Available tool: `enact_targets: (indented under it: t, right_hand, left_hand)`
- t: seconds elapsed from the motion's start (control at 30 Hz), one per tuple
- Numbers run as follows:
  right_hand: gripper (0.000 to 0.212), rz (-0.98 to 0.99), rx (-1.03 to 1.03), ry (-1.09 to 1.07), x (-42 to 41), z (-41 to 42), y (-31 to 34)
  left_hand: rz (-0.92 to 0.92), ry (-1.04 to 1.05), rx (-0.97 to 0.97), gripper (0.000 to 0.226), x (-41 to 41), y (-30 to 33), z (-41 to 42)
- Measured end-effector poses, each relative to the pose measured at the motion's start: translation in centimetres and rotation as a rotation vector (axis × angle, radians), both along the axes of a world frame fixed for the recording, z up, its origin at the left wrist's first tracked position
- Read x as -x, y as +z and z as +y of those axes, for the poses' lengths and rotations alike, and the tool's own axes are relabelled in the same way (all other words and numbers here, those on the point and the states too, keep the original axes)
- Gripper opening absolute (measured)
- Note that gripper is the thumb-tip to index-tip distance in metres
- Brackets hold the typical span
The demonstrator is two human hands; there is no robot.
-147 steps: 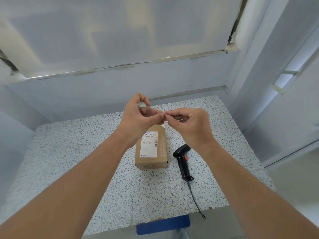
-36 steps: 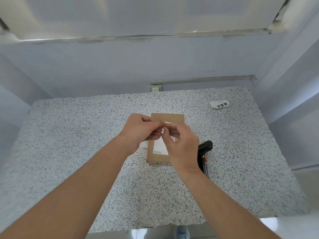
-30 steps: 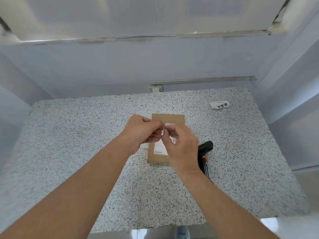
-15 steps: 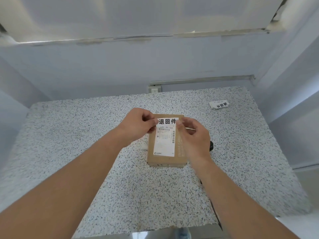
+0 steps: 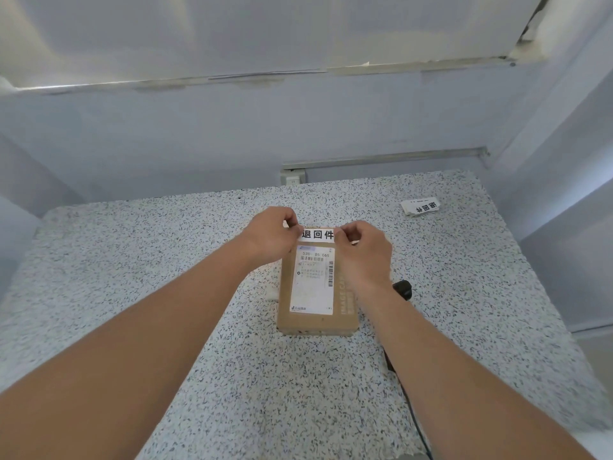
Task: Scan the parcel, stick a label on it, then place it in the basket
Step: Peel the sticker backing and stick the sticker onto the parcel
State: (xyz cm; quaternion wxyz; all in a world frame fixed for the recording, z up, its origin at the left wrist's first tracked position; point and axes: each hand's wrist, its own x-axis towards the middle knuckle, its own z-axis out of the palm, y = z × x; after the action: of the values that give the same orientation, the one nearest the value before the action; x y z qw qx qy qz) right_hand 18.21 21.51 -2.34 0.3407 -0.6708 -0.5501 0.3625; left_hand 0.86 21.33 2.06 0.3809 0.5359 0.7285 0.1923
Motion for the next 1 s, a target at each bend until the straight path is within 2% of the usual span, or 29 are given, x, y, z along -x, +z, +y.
enact_targets:
  t: [0.3, 0.8, 1.0]
  right_hand:
    - [0.016, -0.303, -0.043, 0.109, 1.0, 2.5, -3.7]
    - [0.017, -0.439, -0.085, 0.149, 1.1, 3.4, -4.7]
    - [0.017, -0.492, -0.132, 0.191, 1.1, 3.3, -4.9]
  left_hand:
    - [0.268, -0.047, 0.016, 0.018, -0.2, -3.6, 2.5]
    - [0.557, -0.284, -0.027, 0.016, -0.5, -5.0, 4.0]
    - [0.583, -0.301, -0.027, 0.014, -0.6, -5.1, 4.3]
